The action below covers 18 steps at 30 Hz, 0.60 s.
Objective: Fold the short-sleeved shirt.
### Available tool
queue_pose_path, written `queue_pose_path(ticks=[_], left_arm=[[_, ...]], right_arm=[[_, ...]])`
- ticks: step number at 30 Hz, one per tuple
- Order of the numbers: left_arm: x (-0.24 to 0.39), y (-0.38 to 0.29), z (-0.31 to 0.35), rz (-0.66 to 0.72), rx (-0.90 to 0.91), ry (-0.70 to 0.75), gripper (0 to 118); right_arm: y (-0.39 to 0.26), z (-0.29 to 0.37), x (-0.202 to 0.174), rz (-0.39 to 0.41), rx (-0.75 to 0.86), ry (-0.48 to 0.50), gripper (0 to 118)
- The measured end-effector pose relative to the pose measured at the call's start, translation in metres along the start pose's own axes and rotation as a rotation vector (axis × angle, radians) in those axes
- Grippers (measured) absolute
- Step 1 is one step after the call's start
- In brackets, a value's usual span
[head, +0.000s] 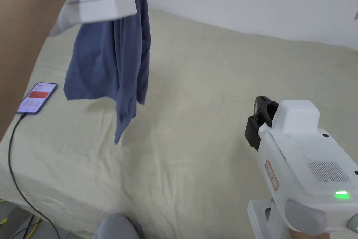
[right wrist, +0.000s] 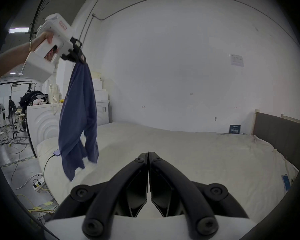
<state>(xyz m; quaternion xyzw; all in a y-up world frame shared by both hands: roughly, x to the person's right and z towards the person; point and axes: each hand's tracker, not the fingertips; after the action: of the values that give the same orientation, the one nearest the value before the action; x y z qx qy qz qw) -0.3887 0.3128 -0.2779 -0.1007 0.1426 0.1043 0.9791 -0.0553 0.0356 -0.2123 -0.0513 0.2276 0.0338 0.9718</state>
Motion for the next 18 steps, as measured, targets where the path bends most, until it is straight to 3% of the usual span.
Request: queue_pose_path(ticks=[9, 18], left_arm=[[0.108, 0.016, -0.010, -0.038, 0.026, -0.169, 0], [0.202, -0.060, -0.057, -0.088, -0.145, -0.337, 0]], right_arm=[[0.005, 0.044, 0.065, -0.022, 0.037, -0.189, 0], [-0.007, 0.091, 0.115, -0.020, 0.006, -0.361, 0]])
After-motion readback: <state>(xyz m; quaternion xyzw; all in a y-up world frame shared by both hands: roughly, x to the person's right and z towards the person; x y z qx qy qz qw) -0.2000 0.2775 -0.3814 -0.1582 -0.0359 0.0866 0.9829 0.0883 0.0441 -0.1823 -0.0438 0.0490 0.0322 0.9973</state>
